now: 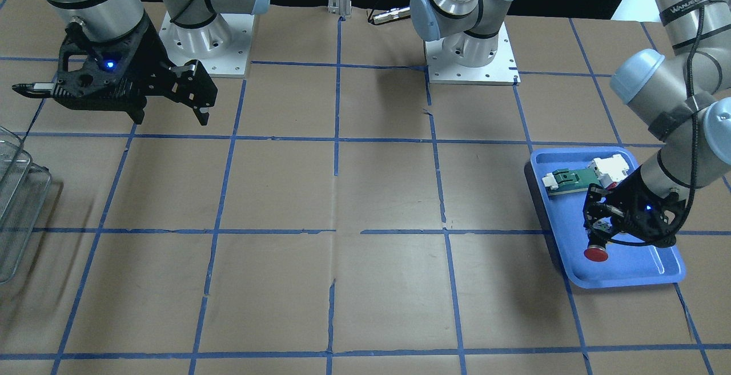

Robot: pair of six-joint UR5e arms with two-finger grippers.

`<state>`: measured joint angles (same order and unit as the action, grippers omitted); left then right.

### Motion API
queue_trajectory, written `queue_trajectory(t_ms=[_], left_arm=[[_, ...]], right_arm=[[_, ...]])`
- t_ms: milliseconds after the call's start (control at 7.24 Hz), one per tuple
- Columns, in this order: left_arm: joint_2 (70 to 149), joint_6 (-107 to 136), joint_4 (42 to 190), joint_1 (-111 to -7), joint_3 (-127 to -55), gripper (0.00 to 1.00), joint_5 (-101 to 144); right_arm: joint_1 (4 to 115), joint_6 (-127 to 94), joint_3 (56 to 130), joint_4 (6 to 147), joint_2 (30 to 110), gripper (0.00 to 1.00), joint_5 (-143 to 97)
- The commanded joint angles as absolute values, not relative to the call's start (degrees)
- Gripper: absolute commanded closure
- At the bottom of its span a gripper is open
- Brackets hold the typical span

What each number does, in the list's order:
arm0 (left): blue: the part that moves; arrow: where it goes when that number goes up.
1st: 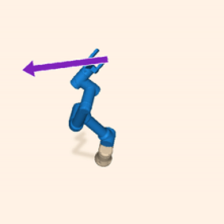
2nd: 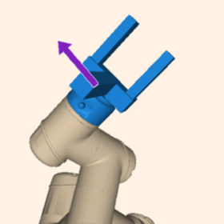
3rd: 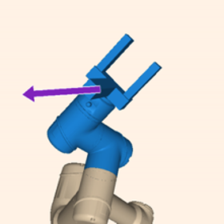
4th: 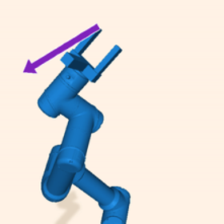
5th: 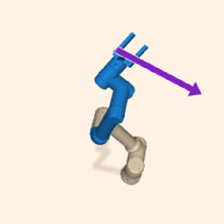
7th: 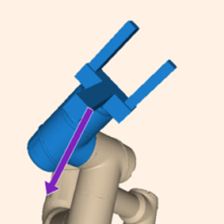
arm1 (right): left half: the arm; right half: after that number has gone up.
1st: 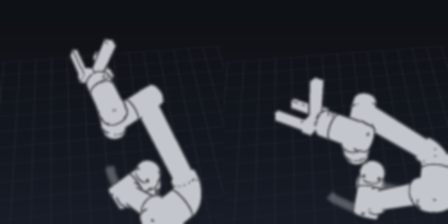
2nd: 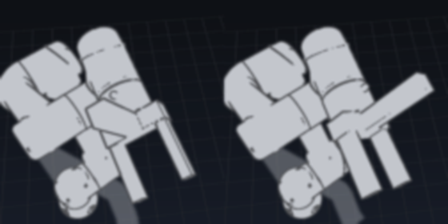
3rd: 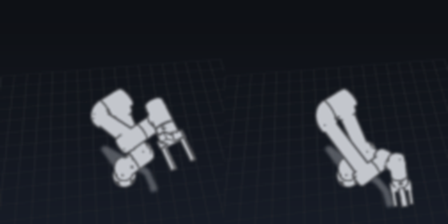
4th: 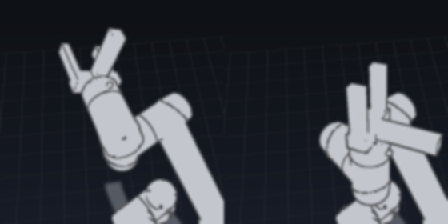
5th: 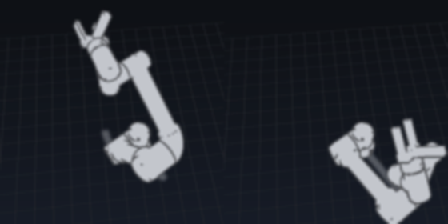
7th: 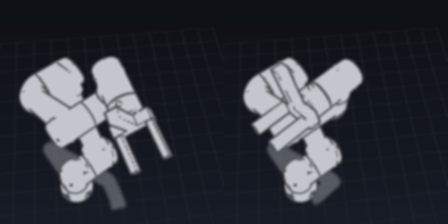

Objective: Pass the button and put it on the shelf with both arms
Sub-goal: 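Lift the button with the left gripper toward the right gripper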

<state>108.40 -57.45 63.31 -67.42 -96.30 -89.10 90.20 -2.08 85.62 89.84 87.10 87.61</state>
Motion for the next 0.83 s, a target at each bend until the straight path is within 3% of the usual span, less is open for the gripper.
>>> queue_trajectory(t_ms=[0, 691], left_arm=[[107.67, -63.62, 66.18, -78.52, -89.15, 1.0, -89.29], [108.98, -90.81, 61.73, -94.28, -86.31, 1.0, -75.08]], right_arm=[[89.82, -0.8, 84.81, 90.35, 86.66, 0.0, 87.19], [88.86, 49.93, 85.87, 84.82, 87.1, 0.0, 86.84]])
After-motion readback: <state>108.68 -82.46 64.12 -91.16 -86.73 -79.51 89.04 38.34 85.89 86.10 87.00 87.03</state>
